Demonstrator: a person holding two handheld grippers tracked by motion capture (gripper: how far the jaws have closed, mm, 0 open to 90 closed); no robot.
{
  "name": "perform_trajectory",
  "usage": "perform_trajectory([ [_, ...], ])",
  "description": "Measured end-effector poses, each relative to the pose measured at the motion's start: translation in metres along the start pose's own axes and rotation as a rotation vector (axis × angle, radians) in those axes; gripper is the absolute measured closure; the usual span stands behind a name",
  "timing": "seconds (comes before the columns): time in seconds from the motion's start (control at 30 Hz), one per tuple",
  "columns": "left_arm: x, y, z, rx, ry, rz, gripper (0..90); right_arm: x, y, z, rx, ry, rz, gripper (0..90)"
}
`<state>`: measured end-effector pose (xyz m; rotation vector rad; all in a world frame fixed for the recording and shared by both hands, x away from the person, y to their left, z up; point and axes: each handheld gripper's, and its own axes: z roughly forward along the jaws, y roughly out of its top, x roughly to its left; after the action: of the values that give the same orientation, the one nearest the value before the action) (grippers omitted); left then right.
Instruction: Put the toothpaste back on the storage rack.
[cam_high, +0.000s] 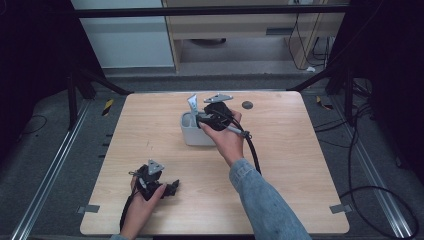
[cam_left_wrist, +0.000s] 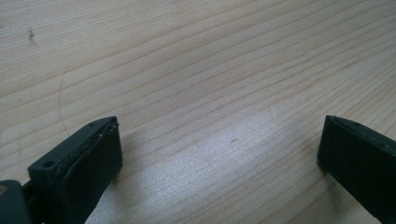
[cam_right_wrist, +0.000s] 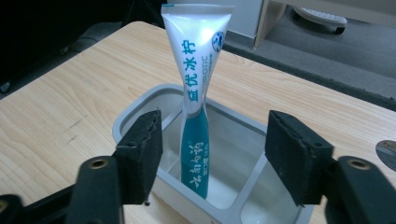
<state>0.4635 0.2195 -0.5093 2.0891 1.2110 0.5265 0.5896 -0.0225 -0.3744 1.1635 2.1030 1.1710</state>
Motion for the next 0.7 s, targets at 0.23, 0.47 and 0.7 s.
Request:
perform_trajectory([
  [0.23, 0.000, 0.000, 0.000, 0.000, 0.000, 0.000, 0.0, -0.002, -0.001, -0.009, 0.027, 0.020, -0.030, 25.3],
  [0.47, 0.000, 0.000, 0.000, 0.000, -0.002, 0.002, 0.0, -0.006, 0.000, -0.021, 0.019, 0.040, -0.034, 21.3],
  [0.7, 0.000, 0.000, 0.000, 0.002, -0.002, 0.005, 0.0, -0.010, 0.000, -0.026, 0.035, 0.033, -0.044, 12.4],
])
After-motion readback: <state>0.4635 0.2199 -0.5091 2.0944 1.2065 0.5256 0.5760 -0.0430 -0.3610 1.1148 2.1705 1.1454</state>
